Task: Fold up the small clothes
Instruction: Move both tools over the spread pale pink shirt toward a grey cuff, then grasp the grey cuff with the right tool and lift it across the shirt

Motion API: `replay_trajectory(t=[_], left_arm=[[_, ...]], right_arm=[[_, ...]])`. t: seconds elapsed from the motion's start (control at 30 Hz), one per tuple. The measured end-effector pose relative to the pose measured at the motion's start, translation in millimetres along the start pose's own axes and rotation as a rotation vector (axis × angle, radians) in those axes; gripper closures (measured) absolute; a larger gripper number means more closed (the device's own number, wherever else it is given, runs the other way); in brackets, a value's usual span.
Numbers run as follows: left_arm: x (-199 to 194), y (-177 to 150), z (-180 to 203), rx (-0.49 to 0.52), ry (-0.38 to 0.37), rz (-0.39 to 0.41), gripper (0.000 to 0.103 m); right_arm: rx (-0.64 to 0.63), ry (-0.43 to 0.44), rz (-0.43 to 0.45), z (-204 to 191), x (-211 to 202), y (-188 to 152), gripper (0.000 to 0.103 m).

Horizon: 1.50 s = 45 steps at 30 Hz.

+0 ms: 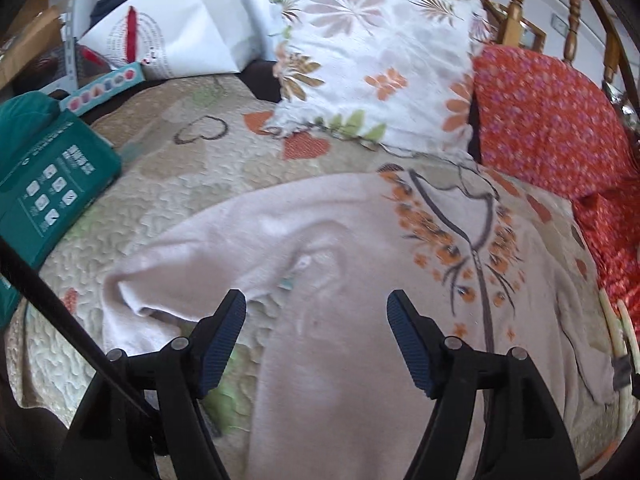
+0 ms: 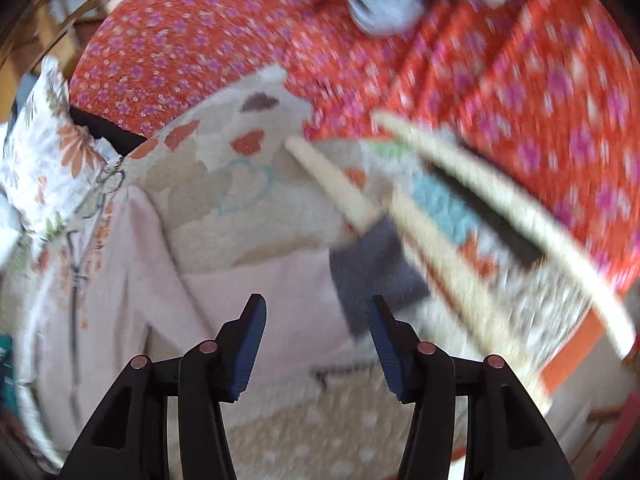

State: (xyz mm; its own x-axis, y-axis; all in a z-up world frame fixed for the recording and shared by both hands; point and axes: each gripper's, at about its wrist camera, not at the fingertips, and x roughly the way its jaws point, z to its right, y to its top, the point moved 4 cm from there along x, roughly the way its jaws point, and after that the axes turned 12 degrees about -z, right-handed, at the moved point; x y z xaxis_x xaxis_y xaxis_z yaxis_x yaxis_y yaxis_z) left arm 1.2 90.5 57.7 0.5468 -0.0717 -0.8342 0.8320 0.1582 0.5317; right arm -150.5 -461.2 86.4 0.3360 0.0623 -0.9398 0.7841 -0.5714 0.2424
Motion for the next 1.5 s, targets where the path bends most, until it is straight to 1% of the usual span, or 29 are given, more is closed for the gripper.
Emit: replay_trajectory(t=[0.03,0.13,0.2,0.27,0.33,0.37,0.4,0.43,0.47,0.5,0.53,0.57,0.6,0.7,0.8,0.87,0.97,1.0,1.03,1.1,1.13,1.17,1.23,1.27,1.3,1.37,1.4,1.5], left_arm=[[2,-2,5,0.015,-0.014,-0.008,0.031],[6,-4,11,0.039,-0.043,-0.031,0.031],[8,-5,14,0.039,-0.052,-0.039,0.031],[9,-6,15,0.037,-0.044,-0.038,0.031],[9,-6,18,0.034,-0.036,-0.031,0.031],[8,-6,18,0.034,-0.035,-0.028,0.031],[7,-7,16,0.035,-0.037,-0.022,0.031],[6,-7,15,0.034,-0.037,-0.017,0.031],[5,-7,13,0.03,-0.034,-0.012,0.031],[4,-5,11,0.023,-0.03,-0.01,0.031],[4,-5,8,0.013,-0.031,-0.011,0.031],[4,-4,7,0.002,-0.03,-0.012,0.031],[4,-2,3,-0.015,-0.035,-0.017,0.031],[3,1,-10,-0.07,-0.061,-0.025,0.031],[-1,4,-21,-0.106,-0.069,-0.013,0.031],[-5,6,-26,-0.118,-0.064,0.0,0.031],[-12,11,-38,-0.146,-0.054,0.021,0.031],[-15,13,-43,-0.158,-0.053,0.029,0.031],[-18,16,-48,-0.17,-0.051,0.039,0.031],[-26,20,-61,-0.198,-0.047,0.062,0.031],[-30,22,-68,-0.211,-0.044,0.075,0.031],[-35,23,-74,-0.226,-0.041,0.088,0.031],[-45,26,-90,-0.256,-0.029,0.119,0.031],[-50,28,-99,-0.272,-0.018,0.136,0.031],[-53,29,-106,-0.282,-0.007,0.147,0.031],[-58,31,-120,-0.309,0.013,0.164,0.031],[-59,32,-130,-0.331,0.018,0.17,0.031],[-61,33,-152,-0.385,0.015,0.17,0.03]], right_arm=[[0.052,-0.021,0.065,11,1,-18,0.046],[0.12,-0.036,0.044,24,17,-34,0.043],[0.173,-0.045,0.043,34,33,-30,0.043],[0.209,-0.044,0.08,36,44,-19,0.043],[0.205,-0.107,0.15,35,51,-4,0.043],[0.19,-0.13,0.173,32,54,2,0.048],[0.176,-0.119,0.165,30,55,11,0.059],[0.166,-0.105,0.157,28,57,19,0.094],[0.169,-0.085,0.158,29,55,22,0.098],[0.179,-0.046,0.188,29,44,30,0.098],[0.179,-0.033,0.221,30,30,35,0.098],[0.177,-0.041,0.264,32,13,42,0.098],[0.179,-0.08,0.325,35,-10,53,0.098],[0.225,-0.175,0.445,52,-63,79,0.098],[0.256,-0.225,0.505,59,-96,103,0.098],[0.247,-0.237,0.524,49,-109,112,0.098],[0.178,-0.229,0.531,14,-113,123,0.098],[0.131,-0.202,0.525,-11,-112,125,0.098],[0.1,-0.182,0.518,-27,-109,126,0.098],[-0.005,-0.113,0.485,-78,-94,127,0.098],[-0.067,-0.077,0.459,-106,-82,124,0.098],[-0.139,-0.028,0.426,-142,-67,120,0.098],[-0.24,0.054,0.366,-199,-39,112,0.098],[-0.302,0.106,0.329,-236,-22,103,0.098],[-0.351,0.143,0.297,-263,-6,90,0.098],[-0.432,0.196,0.247,-311,21,69,0.098],[-0.481,0.226,0.215,-345,37,55,0.098],[-0.573,0.276,0.142,-415,79,25,0.098]])
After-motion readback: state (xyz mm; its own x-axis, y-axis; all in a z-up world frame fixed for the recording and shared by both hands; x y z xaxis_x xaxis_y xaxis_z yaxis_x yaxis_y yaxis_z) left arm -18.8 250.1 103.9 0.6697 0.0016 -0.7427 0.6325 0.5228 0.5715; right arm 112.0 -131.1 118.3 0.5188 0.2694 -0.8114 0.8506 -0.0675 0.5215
